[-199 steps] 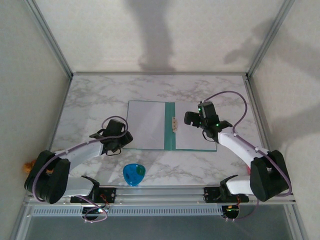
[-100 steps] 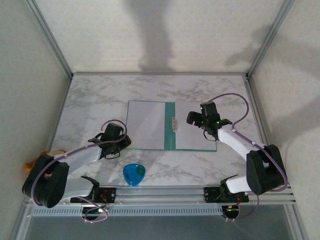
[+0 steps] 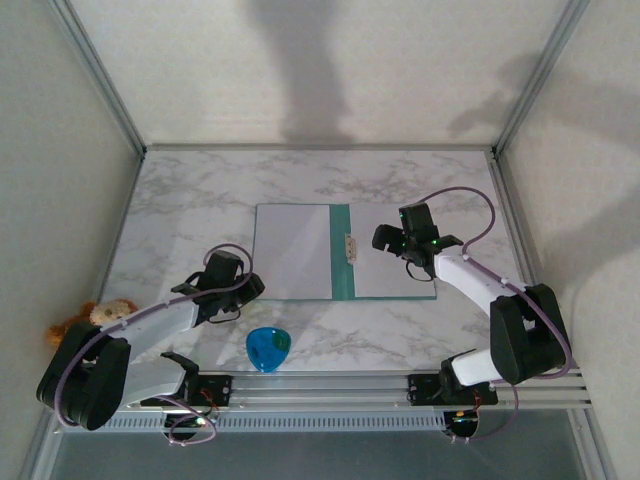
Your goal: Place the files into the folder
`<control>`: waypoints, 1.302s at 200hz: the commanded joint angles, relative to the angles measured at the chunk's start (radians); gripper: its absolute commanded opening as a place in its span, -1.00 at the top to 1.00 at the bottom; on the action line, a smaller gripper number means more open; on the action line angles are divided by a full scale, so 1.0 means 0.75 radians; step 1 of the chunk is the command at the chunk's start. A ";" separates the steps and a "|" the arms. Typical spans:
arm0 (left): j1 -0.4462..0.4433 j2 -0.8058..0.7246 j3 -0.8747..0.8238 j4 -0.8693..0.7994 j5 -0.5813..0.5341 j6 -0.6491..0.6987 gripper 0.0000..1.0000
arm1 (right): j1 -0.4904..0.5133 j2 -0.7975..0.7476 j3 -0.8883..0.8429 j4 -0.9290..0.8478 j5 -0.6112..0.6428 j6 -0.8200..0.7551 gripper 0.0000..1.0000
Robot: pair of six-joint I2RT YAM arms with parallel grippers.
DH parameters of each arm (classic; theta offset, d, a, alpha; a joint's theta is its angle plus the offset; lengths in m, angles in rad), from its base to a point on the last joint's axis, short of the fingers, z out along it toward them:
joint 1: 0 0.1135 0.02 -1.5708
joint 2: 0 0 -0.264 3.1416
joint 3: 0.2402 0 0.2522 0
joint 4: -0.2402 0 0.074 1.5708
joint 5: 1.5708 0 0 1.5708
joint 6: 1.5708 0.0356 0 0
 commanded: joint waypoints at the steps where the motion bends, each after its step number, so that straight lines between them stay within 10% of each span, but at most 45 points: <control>1: 0.004 -0.023 -0.040 0.046 0.040 -0.031 0.04 | -0.007 0.002 0.037 -0.034 -0.011 0.013 -0.90; 153: 0.034 -0.139 -0.130 0.158 0.065 -0.092 0.35 | -0.019 0.102 0.011 -0.030 -0.108 0.054 -0.86; 260: 0.075 -0.194 -0.169 0.315 -0.002 -0.048 1.00 | -0.019 -0.013 0.033 -0.098 -0.137 0.029 -0.85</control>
